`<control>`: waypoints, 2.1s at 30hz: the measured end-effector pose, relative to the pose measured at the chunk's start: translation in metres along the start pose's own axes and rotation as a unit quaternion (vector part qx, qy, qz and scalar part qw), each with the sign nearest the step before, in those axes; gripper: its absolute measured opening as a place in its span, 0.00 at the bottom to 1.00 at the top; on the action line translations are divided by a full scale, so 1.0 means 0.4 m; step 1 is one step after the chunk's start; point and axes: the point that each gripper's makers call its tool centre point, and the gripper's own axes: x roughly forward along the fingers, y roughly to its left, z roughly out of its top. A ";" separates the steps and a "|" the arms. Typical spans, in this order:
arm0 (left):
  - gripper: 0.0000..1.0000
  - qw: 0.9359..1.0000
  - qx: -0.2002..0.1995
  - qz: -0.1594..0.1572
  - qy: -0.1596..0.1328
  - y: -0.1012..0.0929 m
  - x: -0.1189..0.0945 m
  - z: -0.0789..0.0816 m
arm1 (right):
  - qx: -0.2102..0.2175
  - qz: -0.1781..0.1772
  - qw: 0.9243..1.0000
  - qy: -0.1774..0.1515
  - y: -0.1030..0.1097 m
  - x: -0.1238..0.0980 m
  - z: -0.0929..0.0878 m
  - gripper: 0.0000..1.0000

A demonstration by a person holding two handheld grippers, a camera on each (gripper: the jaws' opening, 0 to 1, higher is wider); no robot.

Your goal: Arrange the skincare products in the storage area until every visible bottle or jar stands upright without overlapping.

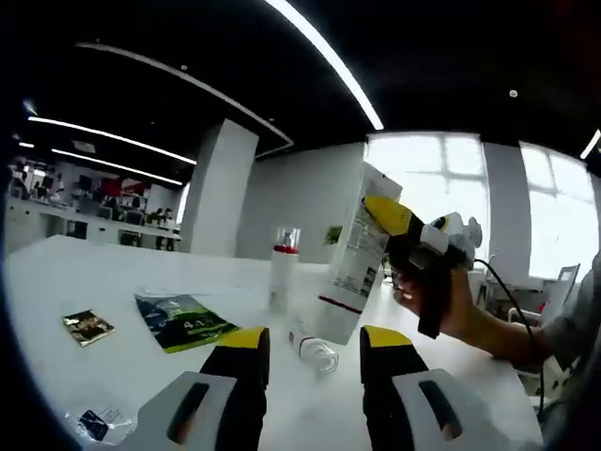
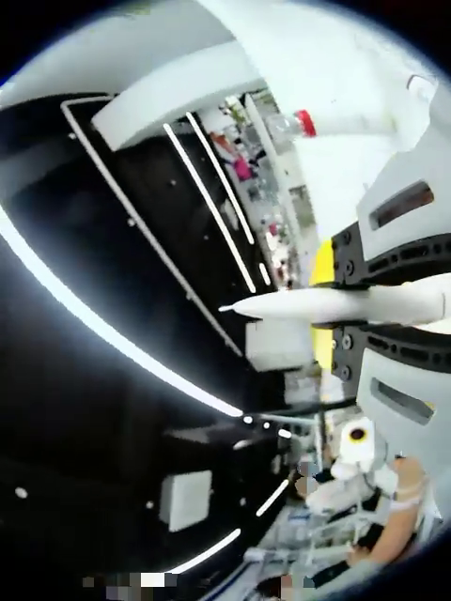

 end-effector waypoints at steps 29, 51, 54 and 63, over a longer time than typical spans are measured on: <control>0.71 0.997 0.063 0.053 0.017 0.030 0.010 -0.005 | -0.112 -0.160 0.981 0.022 -0.210 0.156 0.004 0.11; 0.99 0.985 0.090 0.120 0.083 0.084 -0.004 -0.068 | -0.165 -0.259 0.943 0.126 -0.331 0.175 -0.166 0.11; 0.99 0.985 0.091 0.124 0.080 0.082 -0.008 -0.066 | -0.177 -0.263 0.942 0.110 -0.330 0.168 -0.164 0.11; 0.99 0.985 0.088 0.126 0.082 0.074 -0.018 -0.074 | -0.192 -0.295 0.931 0.095 -0.347 0.167 -0.159 0.13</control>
